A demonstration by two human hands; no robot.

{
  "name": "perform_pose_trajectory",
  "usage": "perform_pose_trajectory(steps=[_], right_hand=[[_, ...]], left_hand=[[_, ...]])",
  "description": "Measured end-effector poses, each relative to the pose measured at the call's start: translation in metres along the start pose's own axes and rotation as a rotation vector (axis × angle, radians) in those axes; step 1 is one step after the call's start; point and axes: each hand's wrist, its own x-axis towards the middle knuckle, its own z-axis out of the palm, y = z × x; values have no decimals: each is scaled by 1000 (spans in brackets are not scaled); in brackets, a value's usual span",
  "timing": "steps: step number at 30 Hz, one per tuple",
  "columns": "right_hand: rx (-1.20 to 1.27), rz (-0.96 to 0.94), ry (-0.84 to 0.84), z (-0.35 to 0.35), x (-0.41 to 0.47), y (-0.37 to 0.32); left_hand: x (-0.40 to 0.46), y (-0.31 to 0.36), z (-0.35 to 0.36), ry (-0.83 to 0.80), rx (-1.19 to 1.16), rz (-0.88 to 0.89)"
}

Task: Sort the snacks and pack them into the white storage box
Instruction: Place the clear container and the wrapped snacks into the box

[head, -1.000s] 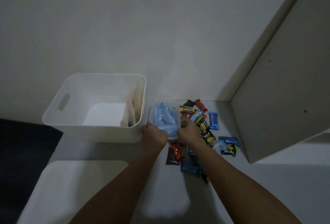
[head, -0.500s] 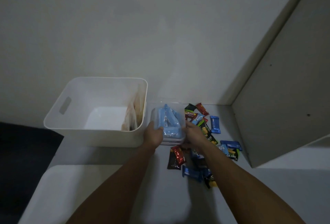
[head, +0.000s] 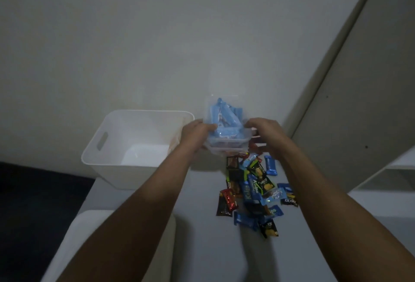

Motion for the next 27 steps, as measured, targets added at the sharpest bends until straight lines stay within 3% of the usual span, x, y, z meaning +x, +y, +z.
perform_pose_trajectory(steps=[6, 13, 21, 27], right_hand=[[-10, -50, -106, 57, 1, -44], [-41, -18, -230, 151, 19, -62], [-114, 101, -297, 253, 55, -32], [-131, 222, -320, 295, 82, 12]], left_hand=[[-10, 43, -70, 89, -69, 54], [2, 45, -161, 159, -32, -13], [49, 1, -245, 226, 44, -191], [86, -40, -264, 174, 306, -318]])
